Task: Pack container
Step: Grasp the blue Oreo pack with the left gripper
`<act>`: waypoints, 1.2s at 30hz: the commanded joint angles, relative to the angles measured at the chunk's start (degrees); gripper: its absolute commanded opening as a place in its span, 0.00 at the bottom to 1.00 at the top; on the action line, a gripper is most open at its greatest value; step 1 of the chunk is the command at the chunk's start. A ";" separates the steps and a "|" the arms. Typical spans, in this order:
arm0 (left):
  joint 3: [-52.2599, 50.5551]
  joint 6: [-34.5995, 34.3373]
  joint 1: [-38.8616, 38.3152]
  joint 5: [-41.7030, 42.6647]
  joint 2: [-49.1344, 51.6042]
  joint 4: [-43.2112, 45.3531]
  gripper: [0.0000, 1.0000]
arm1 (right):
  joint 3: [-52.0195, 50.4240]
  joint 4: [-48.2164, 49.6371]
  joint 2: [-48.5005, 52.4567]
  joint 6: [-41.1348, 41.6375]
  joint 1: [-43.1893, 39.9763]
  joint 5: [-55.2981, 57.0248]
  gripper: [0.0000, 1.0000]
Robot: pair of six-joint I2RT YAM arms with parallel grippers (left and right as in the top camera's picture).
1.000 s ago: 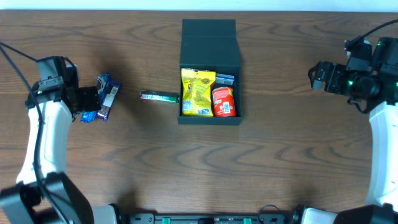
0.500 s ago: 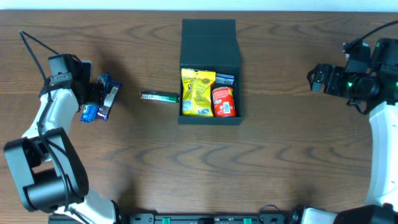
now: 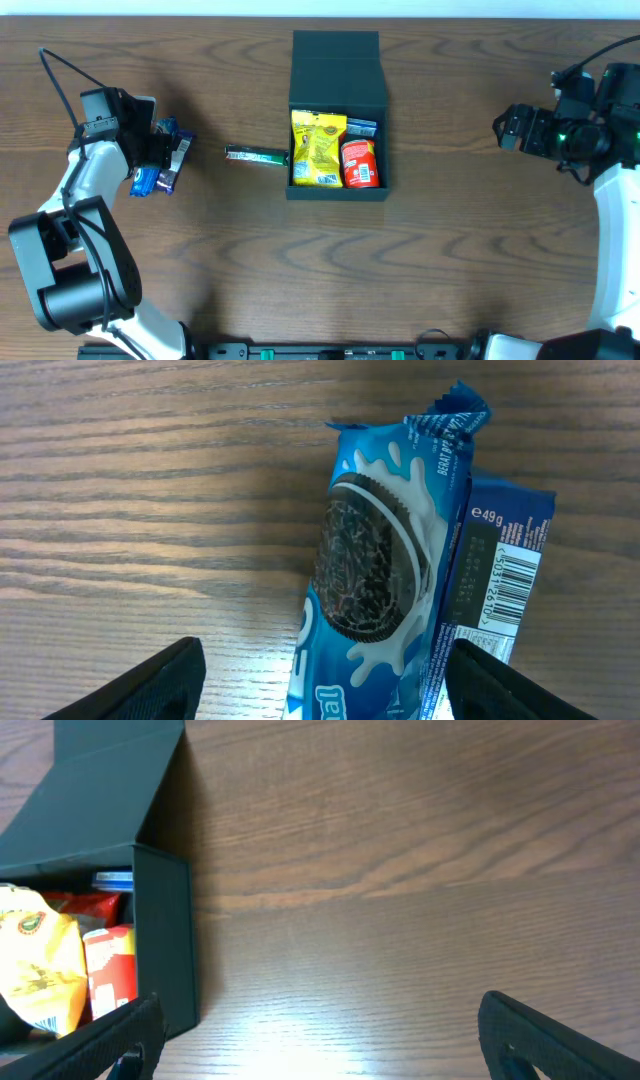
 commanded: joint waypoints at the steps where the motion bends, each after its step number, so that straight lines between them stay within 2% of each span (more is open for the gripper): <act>1: -0.31 1.18 0.37 0.35 2.10 0.07 0.78 | -0.33 -0.26 -0.04 1.22 0.50 -0.48 0.99; 19: -0.31 1.09 2.49 0.42 4.28 0.07 0.73 | -0.33 -0.46 -0.04 1.22 0.50 -0.48 0.99; 23: -0.31 1.07 2.45 0.85 4.35 0.09 0.68 | -0.33 -0.44 -0.04 1.22 0.50 -0.48 0.99; 29: -0.31 1.09 2.45 0.85 4.39 0.09 0.56 | -0.33 -0.48 -0.04 1.22 0.50 -0.48 0.99; 36: -0.31 1.11 2.45 0.83 4.39 0.11 0.49 | -0.33 -0.61 -0.04 1.22 0.50 -0.48 0.99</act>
